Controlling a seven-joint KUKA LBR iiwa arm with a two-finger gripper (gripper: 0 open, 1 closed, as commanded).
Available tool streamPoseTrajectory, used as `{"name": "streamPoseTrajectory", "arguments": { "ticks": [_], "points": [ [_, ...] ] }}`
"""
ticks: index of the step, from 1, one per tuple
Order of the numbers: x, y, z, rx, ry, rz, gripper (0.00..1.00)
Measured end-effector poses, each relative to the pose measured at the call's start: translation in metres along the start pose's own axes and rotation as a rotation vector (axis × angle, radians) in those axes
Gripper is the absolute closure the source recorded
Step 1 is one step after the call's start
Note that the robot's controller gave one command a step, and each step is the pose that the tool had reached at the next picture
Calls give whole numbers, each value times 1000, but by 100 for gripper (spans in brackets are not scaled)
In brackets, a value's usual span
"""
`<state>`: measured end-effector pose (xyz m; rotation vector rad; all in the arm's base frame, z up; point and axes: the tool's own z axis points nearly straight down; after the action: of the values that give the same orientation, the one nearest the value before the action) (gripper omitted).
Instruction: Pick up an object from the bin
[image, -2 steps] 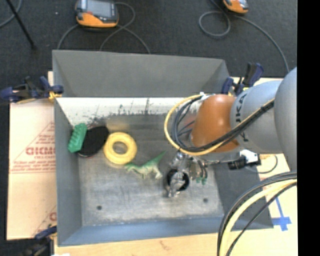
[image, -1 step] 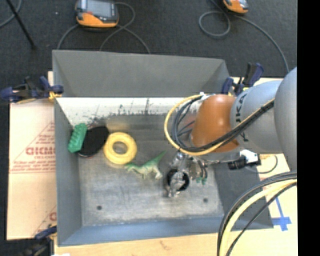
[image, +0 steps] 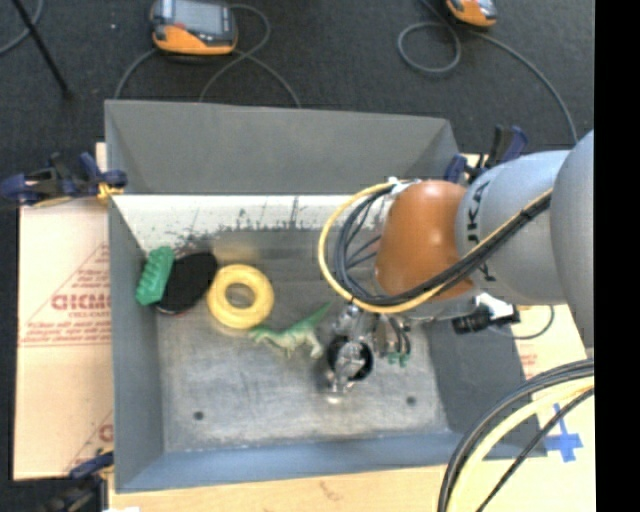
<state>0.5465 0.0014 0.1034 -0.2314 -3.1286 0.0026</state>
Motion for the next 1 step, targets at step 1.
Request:
{"name": "streamPoseTrajectory", "arguments": {
  "ticks": [1],
  "points": [
    [8,10,-38,-7,-8,1,100]
  ]
}}
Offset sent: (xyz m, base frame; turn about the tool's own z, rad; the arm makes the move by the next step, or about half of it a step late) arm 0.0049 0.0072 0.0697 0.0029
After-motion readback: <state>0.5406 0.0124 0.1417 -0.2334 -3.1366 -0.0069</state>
